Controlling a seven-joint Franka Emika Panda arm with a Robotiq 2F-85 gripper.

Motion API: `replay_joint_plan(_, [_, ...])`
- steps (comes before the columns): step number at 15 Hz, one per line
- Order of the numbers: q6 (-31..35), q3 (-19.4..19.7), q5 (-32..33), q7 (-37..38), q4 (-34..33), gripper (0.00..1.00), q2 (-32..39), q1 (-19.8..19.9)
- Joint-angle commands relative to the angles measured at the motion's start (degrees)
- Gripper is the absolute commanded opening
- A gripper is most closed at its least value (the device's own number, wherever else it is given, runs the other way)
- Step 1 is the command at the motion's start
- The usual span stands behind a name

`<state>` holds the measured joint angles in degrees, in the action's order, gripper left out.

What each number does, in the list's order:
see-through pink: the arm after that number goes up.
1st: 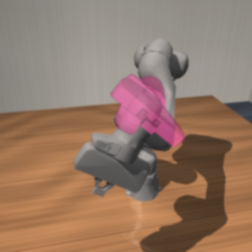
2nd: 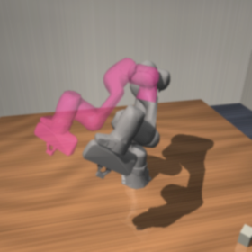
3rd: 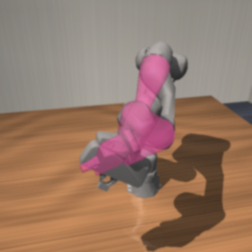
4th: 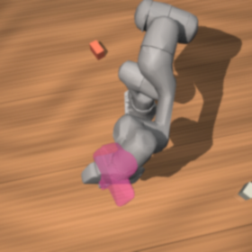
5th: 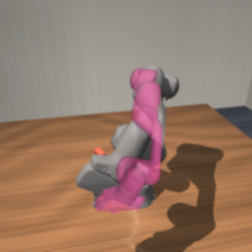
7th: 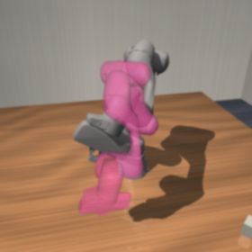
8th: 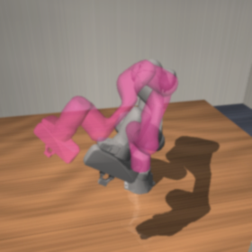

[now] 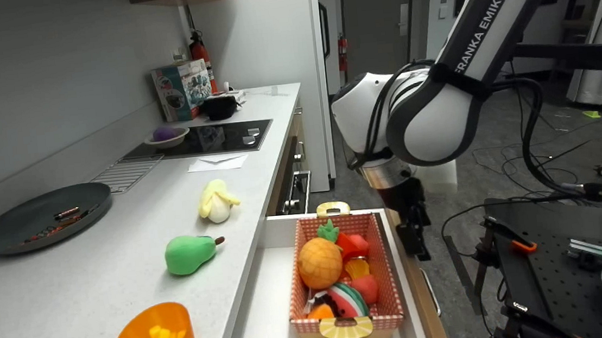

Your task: Put the plush toy inside the drawer then close it

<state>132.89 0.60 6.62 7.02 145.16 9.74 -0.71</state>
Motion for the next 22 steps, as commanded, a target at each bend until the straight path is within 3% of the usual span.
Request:
replay_joint_plan(1, [4.2, -1.1, -1.9, -1.1, -5.1, 1.00, 2.6, -0.7])
replay_joint_plan(13, [0.5, -5.4, -3.3, -9.7, -28.8, 1.00, 13.8, -1.7])
replay_joint_plan(17, [-3.9, -4.7, -1.9, -9.7, -29.7, 1.00, 12.4, -2.3])
replay_joint_plan(22, [-9.6, -4.3, -0.9, -9.1, -25.2, 1.00, 9.1, -2.4])
